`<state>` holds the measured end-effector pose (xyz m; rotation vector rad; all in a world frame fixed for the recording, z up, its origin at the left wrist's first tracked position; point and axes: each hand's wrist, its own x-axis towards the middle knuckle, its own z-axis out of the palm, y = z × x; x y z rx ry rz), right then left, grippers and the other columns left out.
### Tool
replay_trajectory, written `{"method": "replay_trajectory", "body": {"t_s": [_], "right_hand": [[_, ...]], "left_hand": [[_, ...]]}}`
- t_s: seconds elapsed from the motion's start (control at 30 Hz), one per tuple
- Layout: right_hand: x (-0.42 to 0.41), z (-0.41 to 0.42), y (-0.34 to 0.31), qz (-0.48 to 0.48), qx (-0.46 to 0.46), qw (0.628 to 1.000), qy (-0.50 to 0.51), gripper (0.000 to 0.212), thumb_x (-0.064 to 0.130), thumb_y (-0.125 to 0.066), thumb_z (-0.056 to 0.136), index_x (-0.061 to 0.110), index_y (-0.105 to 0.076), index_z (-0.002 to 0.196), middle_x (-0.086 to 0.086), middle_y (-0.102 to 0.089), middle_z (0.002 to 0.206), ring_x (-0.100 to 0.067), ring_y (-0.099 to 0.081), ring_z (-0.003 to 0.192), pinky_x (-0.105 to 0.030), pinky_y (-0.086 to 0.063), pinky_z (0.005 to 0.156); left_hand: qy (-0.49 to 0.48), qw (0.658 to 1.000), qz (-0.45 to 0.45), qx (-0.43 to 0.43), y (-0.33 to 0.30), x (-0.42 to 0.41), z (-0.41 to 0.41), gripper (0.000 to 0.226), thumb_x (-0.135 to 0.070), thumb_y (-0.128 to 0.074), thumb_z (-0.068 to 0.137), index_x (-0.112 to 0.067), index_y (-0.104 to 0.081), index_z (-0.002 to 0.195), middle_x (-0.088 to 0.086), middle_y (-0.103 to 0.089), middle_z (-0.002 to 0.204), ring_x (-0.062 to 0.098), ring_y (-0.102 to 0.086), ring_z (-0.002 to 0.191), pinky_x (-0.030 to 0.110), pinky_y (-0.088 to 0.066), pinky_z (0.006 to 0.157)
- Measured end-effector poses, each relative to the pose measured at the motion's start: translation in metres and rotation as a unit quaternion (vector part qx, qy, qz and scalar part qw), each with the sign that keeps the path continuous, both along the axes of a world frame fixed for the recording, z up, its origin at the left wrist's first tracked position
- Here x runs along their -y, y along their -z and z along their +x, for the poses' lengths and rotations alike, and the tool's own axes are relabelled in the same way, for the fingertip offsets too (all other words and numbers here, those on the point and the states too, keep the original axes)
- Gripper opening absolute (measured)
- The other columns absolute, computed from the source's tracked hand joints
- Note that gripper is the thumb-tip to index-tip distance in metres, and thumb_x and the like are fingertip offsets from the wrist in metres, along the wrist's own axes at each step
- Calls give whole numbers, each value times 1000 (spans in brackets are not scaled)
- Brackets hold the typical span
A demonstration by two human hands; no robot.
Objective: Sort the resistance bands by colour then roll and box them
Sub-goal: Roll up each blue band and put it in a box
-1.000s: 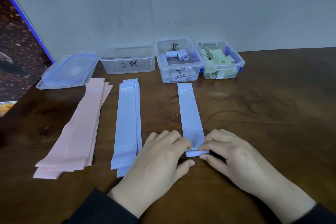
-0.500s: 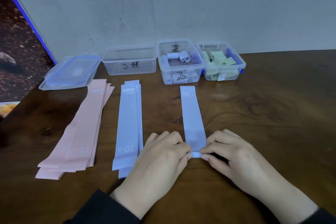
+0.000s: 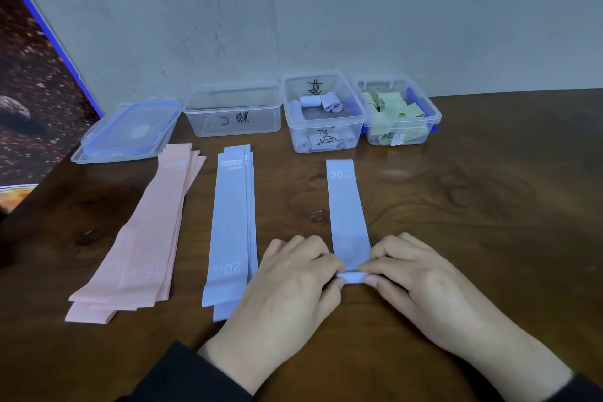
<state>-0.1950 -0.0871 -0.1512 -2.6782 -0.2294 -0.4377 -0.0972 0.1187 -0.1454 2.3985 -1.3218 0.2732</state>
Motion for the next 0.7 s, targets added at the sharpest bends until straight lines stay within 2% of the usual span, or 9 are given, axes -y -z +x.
{"method": "replay_trajectory", "body": {"t_s": [0.13,0.3,0.43,0.57,0.7], "right_hand": [[1,-1,-2,9,2,1000,9,26,43,-49,100,32,-72,106,24,-58,100,-3,-53,91,-25,-50,79],[2,0,-1,16,-9,1000,21,26,47,-59,95,33,-74,110,23,-55,101,-8,-55,92,-25,-50,80],[2,1,-1,25,-24,999,20,26,46,-54,97,35,-73,112,23,-53,103,-9,-54,95,-26,-49,83],[1,0,-1,13,-24,1000,7,32,46,-46,102,34,-73,113,23,-52,103,-6,-52,93,-28,-49,82],[1,0,0,24,-20,999,10,33,48,-49,99,32,-72,117,26,-54,105,-4,-53,96,-29,-50,84]], "left_hand": [[-6,1000,-2,1,1,0,0,31,-41,-40,98,-33,-70,96,-18,-51,90,6,-46,83,29,-44,76],[-17,1000,-12,-6,-1,0,1,26,-39,-41,99,-34,-65,106,-19,-53,96,5,-48,87,27,-42,77],[-6,1000,8,-6,0,1,1,24,-46,-46,94,-35,-64,104,-19,-52,97,4,-46,88,26,-41,78],[-6,1000,13,-10,0,0,1,18,-45,-50,92,-35,-63,101,-19,-51,96,5,-46,87,27,-42,78],[-5,1000,10,-6,-1,-1,0,16,-41,-52,95,-34,-66,99,-19,-50,94,4,-45,86,26,-39,80]]}}
